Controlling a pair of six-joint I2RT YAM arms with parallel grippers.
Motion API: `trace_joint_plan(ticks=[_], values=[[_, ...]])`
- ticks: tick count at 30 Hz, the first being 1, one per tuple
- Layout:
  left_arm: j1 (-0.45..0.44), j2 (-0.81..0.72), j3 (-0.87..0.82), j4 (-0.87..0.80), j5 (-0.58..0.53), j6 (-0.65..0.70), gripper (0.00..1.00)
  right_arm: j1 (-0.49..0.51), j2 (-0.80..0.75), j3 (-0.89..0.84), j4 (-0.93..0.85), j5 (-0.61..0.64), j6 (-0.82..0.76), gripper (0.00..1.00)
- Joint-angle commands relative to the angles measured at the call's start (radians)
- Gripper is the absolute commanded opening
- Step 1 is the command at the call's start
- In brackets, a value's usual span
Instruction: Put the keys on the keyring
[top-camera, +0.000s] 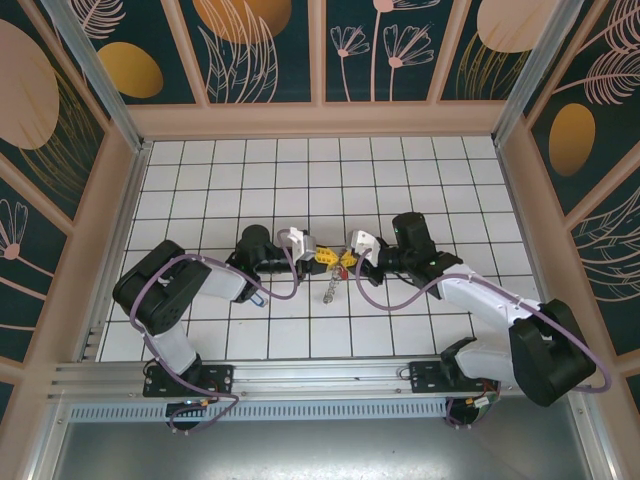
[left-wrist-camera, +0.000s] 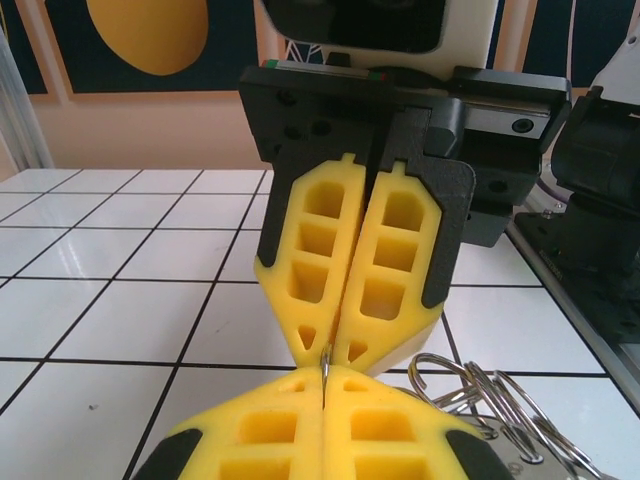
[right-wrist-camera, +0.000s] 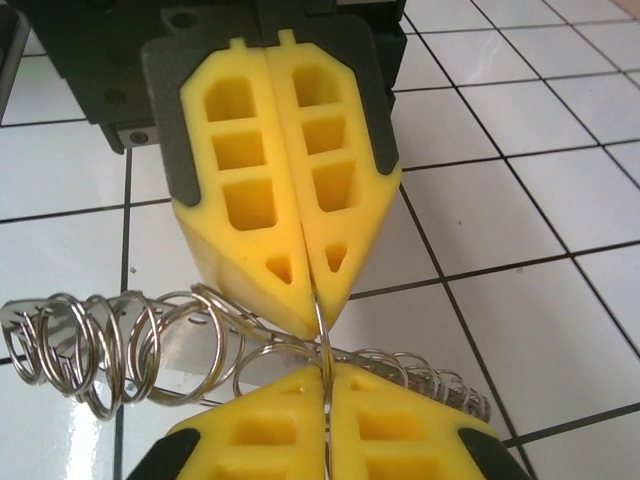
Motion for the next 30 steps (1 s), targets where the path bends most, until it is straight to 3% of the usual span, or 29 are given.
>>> trace_joint_plan(ticks=[1, 8, 10, 13, 17, 21, 24, 27, 30], values=[[-0.005, -0.028, 0.029, 0.004, 0.014, 0.026, 0.0, 0.008, -0.004, 0.017, 0.031, -0.02, -0.005, 0.02], [-0.006, -0.029, 0.031, -0.023, 0.017, 0.04, 0.0, 0.031, -0.019, 0.038, 0.005, -0.041, -0.004, 0.0], [-0.006, -0.029, 0.036, -0.024, 0.018, 0.039, 0.0, 0.036, -0.017, 0.033, 0.02, -0.036, 0.004, 0.11], [-0.005, -0.028, 0.042, -0.026, 0.024, 0.037, 0.0, 0.035, -0.019, 0.017, 0.061, -0.028, 0.02, 0.14], [-0.006, -0.029, 0.045, -0.037, 0.026, 0.042, 0.0, 0.035, -0.013, 0.022, 0.064, -0.024, 0.024, 0.13], [-0.006, -0.028, 0.044, -0.041, 0.023, 0.046, 0.0, 0.035, -0.013, 0.024, 0.051, -0.014, 0.02, 0.02], [-0.006, -0.064, 0.037, -0.06, 0.01, 0.056, 0.01, 0.035, -0.02, 0.036, 0.004, 0.016, -0.003, 0.0], [-0.005, -0.082, 0.061, -0.225, 0.014, 0.153, 0.1, 0.036, -0.026, 0.063, -0.056, 0.04, -0.028, 0.0], [-0.006, -0.105, 0.119, -0.483, 0.005, 0.313, 0.13, 0.046, -0.015, 0.104, -0.133, 0.053, -0.056, 0.0]])
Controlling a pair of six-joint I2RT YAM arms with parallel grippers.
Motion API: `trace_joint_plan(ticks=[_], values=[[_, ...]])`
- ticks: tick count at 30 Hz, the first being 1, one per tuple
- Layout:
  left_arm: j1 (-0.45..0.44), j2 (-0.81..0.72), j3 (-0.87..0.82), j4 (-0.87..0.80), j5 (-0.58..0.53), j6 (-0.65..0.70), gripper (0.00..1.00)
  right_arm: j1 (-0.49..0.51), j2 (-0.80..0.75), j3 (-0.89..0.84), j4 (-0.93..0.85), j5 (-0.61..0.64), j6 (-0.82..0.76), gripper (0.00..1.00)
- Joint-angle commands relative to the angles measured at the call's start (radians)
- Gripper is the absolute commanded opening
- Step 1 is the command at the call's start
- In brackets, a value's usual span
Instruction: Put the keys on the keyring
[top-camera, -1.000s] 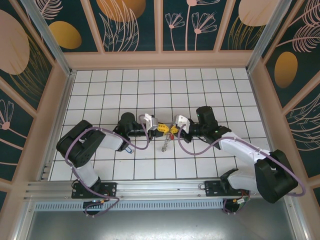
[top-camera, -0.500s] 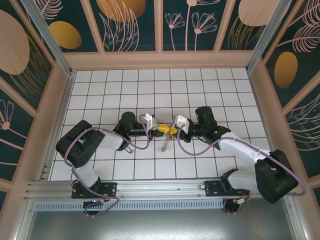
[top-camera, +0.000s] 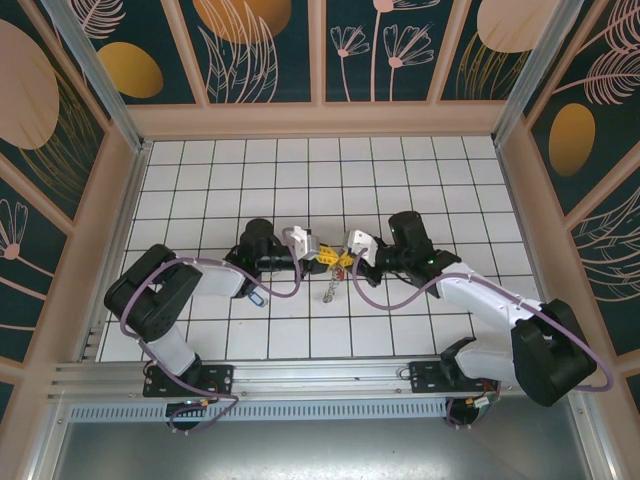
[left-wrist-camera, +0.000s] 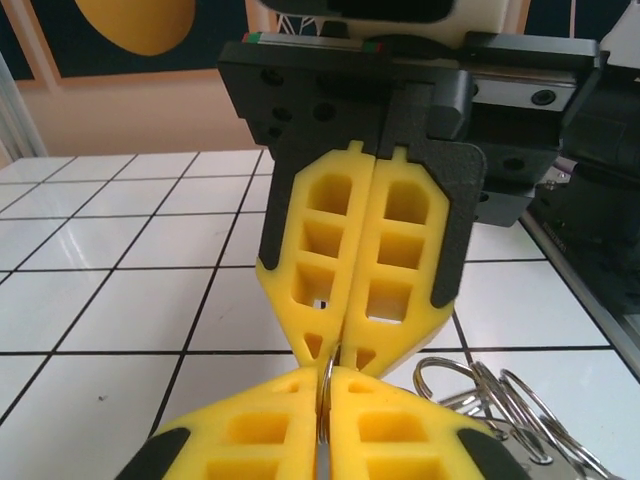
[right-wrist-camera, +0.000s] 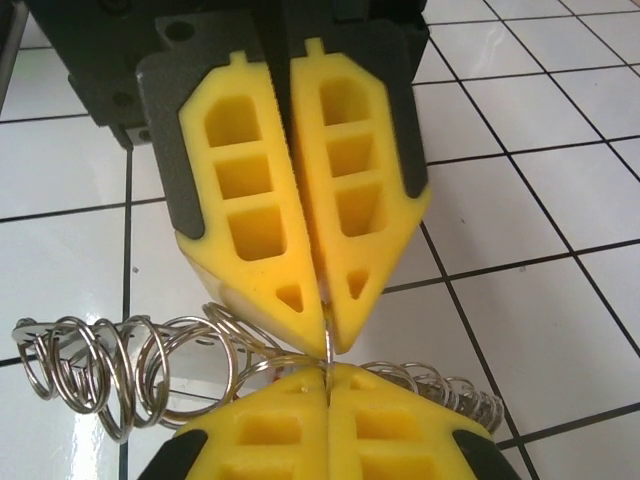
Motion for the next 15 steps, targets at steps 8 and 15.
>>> trace_joint_plan(ticks=[8, 15], values=[[-0.006, -0.031, 0.226, -0.718, -0.019, 0.447, 0.22, 0.045, 0.011, 0.138, -0.159, 0.06, -0.062, 0.0], [-0.006, -0.02, 0.29, -0.861, -0.04, 0.524, 0.15, 0.067, 0.013, 0.172, -0.175, 0.075, -0.058, 0.0]])
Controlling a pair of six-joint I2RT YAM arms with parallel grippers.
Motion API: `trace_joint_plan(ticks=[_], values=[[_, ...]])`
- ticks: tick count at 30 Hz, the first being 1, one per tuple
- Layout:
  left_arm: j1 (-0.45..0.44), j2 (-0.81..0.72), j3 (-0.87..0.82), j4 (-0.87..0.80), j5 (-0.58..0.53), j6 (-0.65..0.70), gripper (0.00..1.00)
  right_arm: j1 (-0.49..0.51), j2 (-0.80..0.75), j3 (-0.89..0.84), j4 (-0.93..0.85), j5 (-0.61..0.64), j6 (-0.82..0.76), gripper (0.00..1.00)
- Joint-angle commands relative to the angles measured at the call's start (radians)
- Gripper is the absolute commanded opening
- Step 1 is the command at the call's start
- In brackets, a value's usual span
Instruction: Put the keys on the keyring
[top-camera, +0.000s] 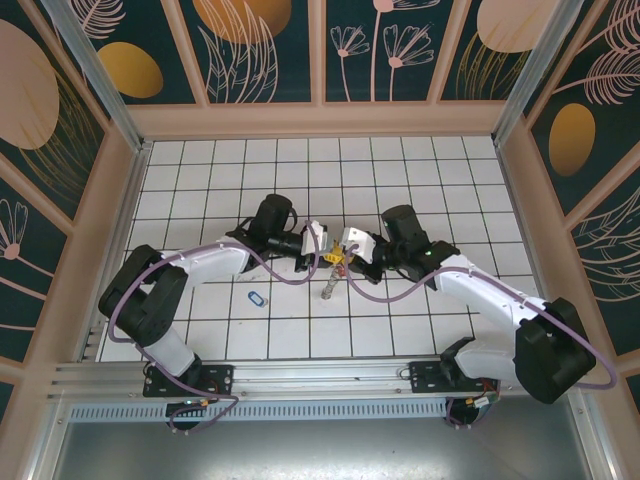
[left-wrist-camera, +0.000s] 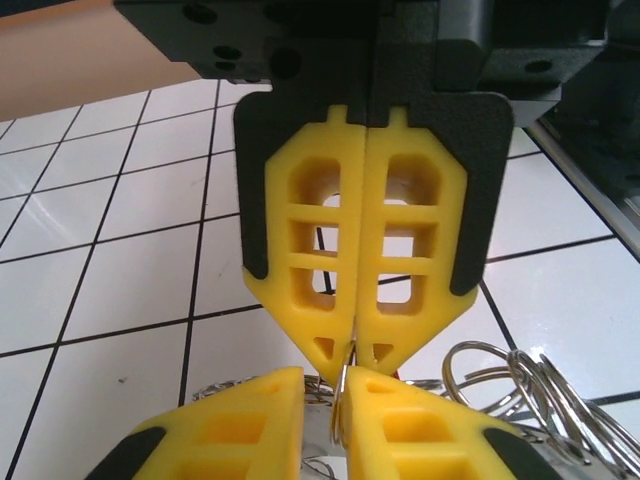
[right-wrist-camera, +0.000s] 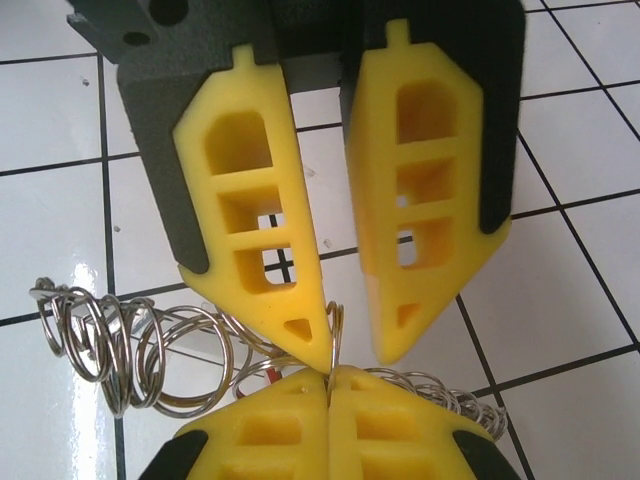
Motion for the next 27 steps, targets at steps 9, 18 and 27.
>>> trace_joint_plan(ticks=[9, 18, 27], values=[[-0.004, -0.008, -0.01, -0.111, -0.006, 0.056, 0.0, 0.027, -0.038, 0.009, 0.068, -0.01, 0.025, 0.09], [-0.005, -0.063, -0.167, 0.479, 0.088, -0.32, 0.0, -0.006, -0.085, -0.155, 0.274, -0.085, 0.135, 0.12], [-0.004, -0.021, -0.212, 0.797, 0.141, -0.547, 0.0, -0.047, -0.107, -0.203, 0.398, -0.153, 0.189, 0.04]])
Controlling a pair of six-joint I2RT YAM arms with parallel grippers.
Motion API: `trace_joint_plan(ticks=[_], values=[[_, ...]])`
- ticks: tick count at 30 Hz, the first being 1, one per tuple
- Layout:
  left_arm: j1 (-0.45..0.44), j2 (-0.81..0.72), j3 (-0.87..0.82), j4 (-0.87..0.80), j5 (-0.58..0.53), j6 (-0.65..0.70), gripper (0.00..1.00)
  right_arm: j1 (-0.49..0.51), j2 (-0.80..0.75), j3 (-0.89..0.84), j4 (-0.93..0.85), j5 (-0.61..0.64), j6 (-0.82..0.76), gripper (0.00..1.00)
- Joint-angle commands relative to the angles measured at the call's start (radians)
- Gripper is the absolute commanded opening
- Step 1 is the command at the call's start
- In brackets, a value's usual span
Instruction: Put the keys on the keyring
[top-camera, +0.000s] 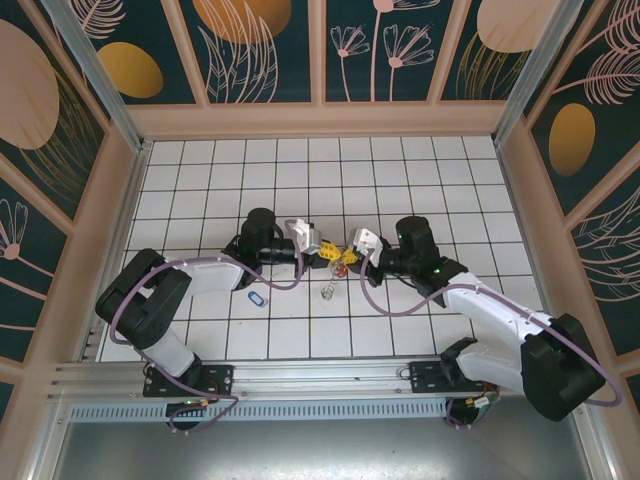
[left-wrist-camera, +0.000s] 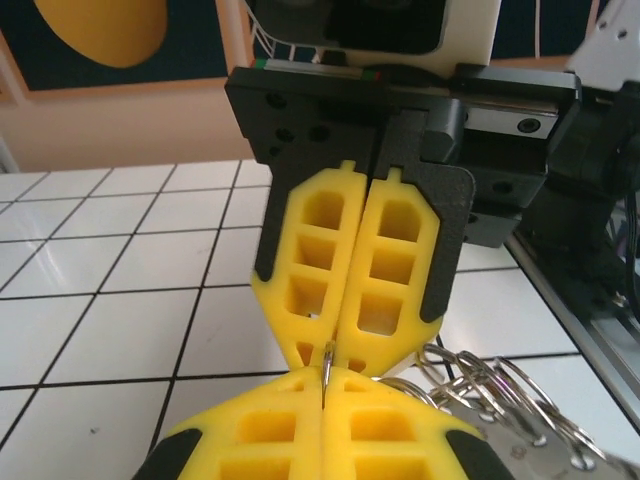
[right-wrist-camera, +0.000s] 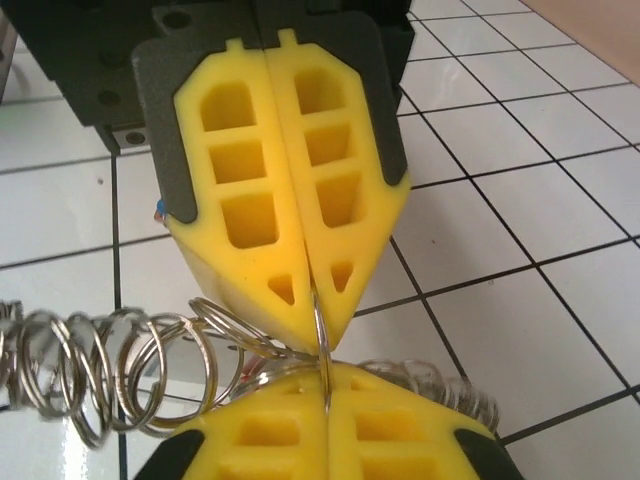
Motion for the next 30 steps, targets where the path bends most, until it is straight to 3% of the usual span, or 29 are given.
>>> trace_joint_plan(ticks=[1, 6, 11, 19, 22, 25, 26, 28, 30], values=[[-0.011, -0.006, 0.004, 0.169, 0.071, -0.071, 0.0, -0.009, -0.011, -0.014, 0.071, -0.048, 0.025, 0.04], [-0.01, -0.015, 0.037, -0.089, 0.048, 0.102, 0.0, -0.01, -0.017, 0.013, 0.039, -0.049, 0.001, 0.0], [-0.01, -0.005, 0.122, -0.424, 0.001, 0.319, 0.14, -0.007, 0.007, 0.086, -0.089, -0.024, -0.053, 0.0], [-0.01, 0.048, 0.282, -0.82, -0.046, 0.555, 0.19, 0.022, 0.055, 0.183, -0.242, 0.047, -0.106, 0.0], [-0.01, 0.064, 0.329, -0.91, -0.053, 0.605, 0.16, 0.031, 0.072, 0.214, -0.272, 0.061, -0.111, 0.0], [-0.01, 0.073, 0.358, -0.98, -0.051, 0.639, 0.0, 0.043, 0.084, 0.235, -0.29, 0.09, -0.115, 0.0], [-0.01, 0.073, 0.36, -0.982, -0.042, 0.642, 0.0, 0.043, 0.086, 0.235, -0.292, 0.097, -0.112, 0.0], [-0.01, 0.061, 0.327, -0.906, -0.014, 0.587, 0.0, 0.043, 0.085, 0.225, -0.28, 0.102, -0.096, 0.0], [-0.011, 0.027, 0.257, -0.725, 0.022, 0.471, 0.0, 0.035, 0.077, 0.188, -0.242, 0.082, -0.086, 0.05]])
